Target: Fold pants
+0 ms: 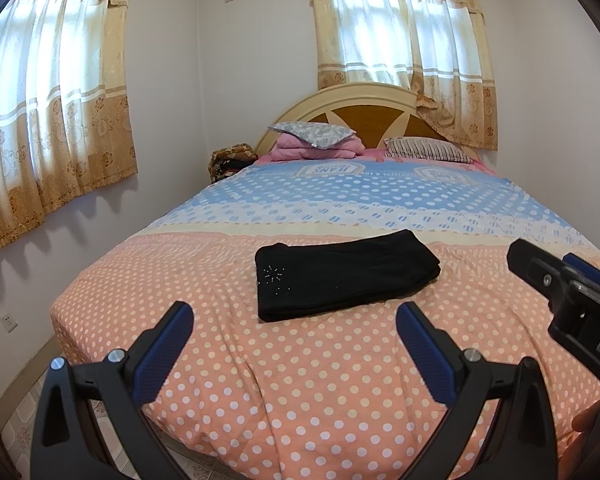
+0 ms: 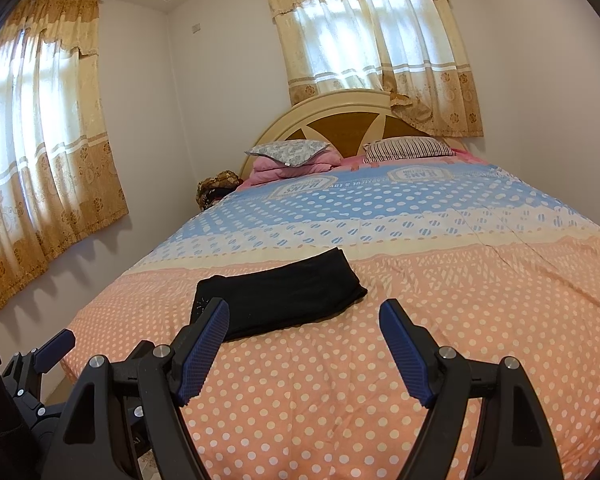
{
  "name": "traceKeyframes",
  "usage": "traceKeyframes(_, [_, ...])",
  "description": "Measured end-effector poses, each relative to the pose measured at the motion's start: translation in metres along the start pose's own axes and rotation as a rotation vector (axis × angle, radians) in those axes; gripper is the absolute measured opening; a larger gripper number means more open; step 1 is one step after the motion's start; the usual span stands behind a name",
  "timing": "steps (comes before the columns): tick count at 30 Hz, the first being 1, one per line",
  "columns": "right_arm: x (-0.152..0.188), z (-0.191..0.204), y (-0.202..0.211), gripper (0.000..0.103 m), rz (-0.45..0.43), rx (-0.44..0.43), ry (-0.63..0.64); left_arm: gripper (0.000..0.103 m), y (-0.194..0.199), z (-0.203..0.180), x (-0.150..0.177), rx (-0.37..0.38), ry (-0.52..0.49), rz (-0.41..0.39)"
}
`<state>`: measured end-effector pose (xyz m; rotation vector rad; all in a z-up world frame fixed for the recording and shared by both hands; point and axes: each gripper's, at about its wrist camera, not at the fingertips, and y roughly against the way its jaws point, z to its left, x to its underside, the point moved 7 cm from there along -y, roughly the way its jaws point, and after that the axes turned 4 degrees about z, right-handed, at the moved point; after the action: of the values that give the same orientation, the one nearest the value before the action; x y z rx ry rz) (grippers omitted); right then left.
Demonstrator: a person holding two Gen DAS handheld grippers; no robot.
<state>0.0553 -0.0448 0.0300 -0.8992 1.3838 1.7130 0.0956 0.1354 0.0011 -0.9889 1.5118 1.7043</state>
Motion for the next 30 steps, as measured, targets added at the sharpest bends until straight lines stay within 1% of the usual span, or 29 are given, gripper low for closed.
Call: traceKeyframes(30, [0.0027,0.0019,-0.0025,0.079,0.005,-0.002,-0.002,0.103,-0.0029,0.0004,0.0038,-0.001,0.002,0.006])
